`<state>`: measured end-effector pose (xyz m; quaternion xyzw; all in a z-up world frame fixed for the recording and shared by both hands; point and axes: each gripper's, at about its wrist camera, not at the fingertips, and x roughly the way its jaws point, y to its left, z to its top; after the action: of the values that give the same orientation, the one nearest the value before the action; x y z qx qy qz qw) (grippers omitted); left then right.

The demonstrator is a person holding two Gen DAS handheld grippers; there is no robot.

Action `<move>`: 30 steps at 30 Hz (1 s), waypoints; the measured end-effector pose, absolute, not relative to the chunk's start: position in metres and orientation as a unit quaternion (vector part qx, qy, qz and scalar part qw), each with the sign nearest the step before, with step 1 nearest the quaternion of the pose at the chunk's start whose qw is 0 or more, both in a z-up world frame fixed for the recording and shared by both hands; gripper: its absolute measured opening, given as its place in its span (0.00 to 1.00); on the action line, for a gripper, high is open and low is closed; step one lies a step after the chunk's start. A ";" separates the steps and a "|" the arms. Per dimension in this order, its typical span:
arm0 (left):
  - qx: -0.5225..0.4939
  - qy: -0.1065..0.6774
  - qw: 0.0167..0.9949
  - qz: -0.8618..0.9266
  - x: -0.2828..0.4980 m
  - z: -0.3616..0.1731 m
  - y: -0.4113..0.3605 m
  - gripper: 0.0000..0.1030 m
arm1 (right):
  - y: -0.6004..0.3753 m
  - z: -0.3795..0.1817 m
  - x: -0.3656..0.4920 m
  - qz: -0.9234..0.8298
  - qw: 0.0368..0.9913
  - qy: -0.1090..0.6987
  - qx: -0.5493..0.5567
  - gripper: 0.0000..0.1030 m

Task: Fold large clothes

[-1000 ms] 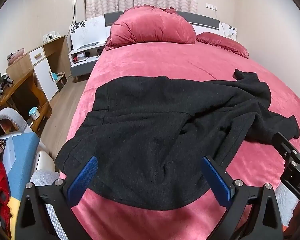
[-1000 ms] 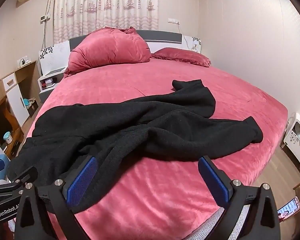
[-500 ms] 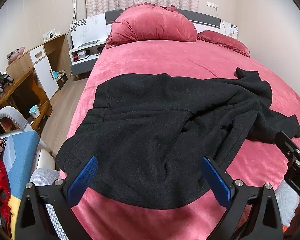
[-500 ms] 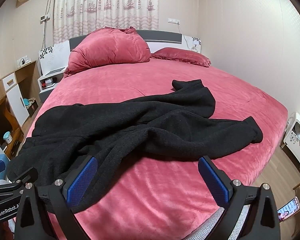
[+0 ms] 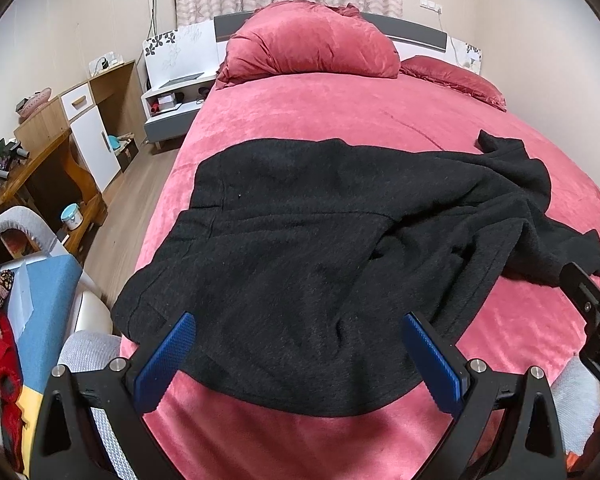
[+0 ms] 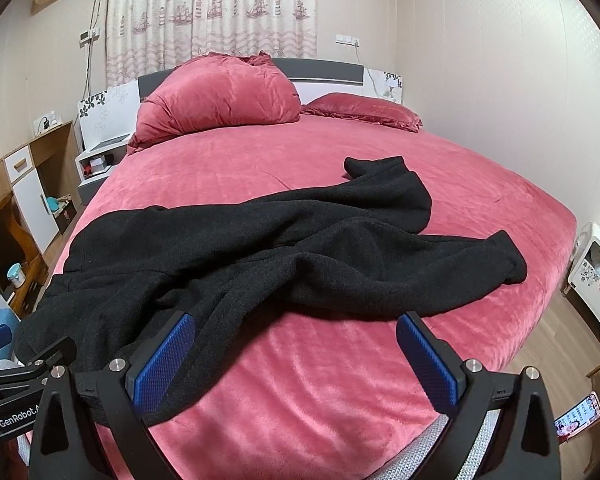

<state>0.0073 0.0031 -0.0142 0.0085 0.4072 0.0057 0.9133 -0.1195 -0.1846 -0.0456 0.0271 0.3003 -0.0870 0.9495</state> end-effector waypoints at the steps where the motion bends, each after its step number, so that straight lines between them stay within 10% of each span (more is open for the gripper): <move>1: 0.008 0.409 0.913 0.006 0.008 -0.015 0.003 1.00 | -0.185 -0.046 -0.120 -0.088 0.949 0.300 0.027 1.00; 30: -0.135 0.425 0.891 -0.085 0.036 -0.031 0.071 1.00 | -0.212 -0.077 -0.090 -0.046 0.927 0.366 0.076 0.99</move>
<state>0.0355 0.0714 -0.0308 -0.1353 0.4250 -0.0855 0.8909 -0.0895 -0.2120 -0.0765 0.0759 0.3656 -0.0457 0.9266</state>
